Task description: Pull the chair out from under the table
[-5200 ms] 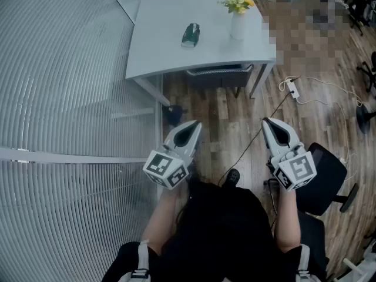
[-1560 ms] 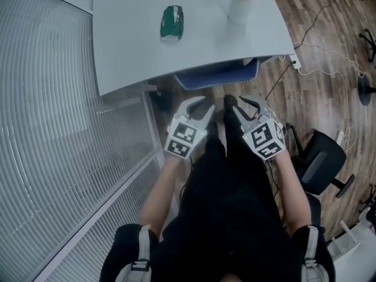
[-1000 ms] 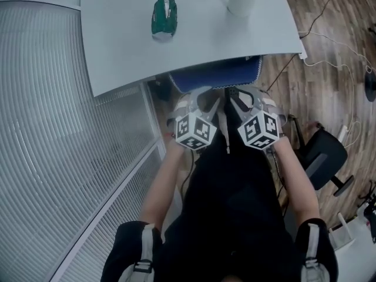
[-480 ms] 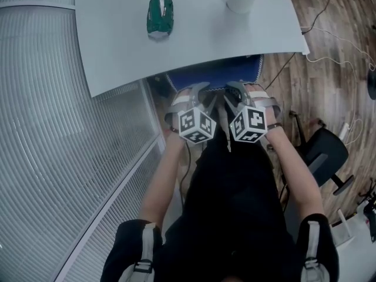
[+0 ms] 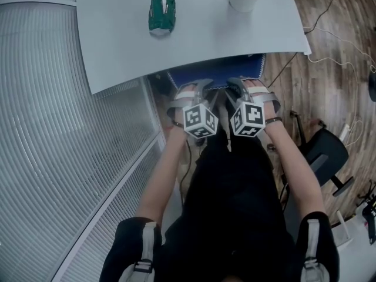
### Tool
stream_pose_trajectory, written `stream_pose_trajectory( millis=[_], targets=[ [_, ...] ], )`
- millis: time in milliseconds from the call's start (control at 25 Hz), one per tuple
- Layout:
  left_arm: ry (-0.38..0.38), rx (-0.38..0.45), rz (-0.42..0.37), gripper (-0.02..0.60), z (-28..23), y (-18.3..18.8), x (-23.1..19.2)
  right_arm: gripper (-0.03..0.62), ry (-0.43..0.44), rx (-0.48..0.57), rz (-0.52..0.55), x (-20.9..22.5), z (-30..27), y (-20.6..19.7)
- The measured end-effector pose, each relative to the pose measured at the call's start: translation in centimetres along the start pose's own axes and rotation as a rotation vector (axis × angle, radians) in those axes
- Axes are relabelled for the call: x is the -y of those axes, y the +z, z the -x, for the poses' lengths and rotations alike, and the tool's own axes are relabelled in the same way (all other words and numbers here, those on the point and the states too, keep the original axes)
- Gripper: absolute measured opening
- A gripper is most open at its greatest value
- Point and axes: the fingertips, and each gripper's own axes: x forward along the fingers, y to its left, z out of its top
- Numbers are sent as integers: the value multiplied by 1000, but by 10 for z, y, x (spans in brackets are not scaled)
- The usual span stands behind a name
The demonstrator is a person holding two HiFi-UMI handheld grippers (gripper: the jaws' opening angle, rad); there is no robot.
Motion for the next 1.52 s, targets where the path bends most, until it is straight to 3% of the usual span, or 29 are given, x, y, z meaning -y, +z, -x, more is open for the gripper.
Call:
stream_pose_trajectory(
  millis=[120,480,880,1120,1520],
  targets=[
    [19,-2,-52,142,-1,-2,3,110,-3,1,-7,-2,0,0],
    [31,2,-50,129,1,-2,13,106,-18,-2,-35,-10,0,-2],
    [-63,-2,-8,103,8,-8,51,104,108,-38,-97,-49,0,-9],
    [-129,-25,22,95,13,-13,81,101,102,-96,-45,-81,2,-15],
    [-191,-39,41,94,26,-29,116,98,125,-142,-95,-122,4,-9]
  ],
)
